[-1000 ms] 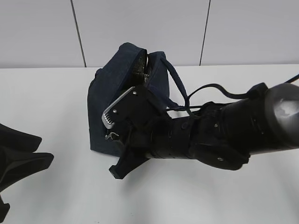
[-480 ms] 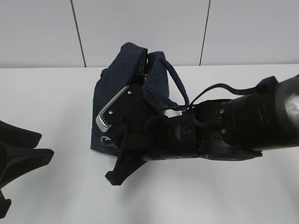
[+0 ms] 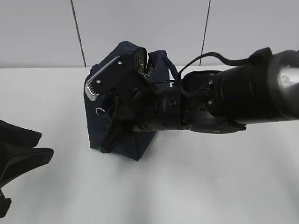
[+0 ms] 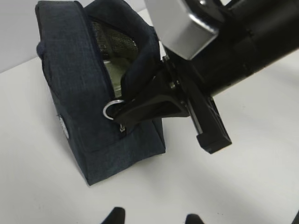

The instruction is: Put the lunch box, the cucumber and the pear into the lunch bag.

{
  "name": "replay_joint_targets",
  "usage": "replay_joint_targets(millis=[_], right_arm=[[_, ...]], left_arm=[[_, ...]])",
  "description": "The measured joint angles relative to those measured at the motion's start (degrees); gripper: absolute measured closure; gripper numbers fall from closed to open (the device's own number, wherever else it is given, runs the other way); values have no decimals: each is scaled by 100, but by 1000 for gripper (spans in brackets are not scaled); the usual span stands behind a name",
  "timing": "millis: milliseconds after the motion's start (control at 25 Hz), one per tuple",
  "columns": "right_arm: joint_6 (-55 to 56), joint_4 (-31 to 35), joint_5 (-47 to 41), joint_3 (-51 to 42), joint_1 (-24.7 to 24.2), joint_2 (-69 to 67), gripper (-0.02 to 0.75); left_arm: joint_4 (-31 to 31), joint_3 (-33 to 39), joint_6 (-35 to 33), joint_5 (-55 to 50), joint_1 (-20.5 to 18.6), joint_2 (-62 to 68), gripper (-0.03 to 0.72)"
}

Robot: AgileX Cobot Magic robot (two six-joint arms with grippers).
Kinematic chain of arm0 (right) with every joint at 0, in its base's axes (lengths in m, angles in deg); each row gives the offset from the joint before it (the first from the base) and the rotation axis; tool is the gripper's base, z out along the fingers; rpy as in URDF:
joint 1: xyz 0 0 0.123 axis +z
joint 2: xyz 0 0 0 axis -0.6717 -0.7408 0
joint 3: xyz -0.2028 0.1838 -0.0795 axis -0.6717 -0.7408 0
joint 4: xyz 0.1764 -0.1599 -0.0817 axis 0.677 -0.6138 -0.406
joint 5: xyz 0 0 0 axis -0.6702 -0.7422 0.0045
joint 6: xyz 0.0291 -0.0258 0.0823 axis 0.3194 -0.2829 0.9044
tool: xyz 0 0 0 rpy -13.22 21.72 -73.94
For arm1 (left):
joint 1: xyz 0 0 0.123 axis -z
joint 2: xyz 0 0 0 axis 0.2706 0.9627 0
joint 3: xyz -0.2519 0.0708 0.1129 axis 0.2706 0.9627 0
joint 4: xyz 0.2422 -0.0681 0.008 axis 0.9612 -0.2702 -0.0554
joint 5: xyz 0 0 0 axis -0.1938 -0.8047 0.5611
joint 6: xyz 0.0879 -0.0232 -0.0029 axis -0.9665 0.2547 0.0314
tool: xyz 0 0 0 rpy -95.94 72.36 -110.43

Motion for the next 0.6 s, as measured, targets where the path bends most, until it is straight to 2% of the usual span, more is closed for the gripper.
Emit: replay_joint_targets(millis=[440,600], right_arm=[[13,-145,-220,97,0,377,738],[13,-145,-243,97,0,482,738]], left_arm=[[0,0,0,172,0,275,446],[0,0,0,605,0,582,446]])
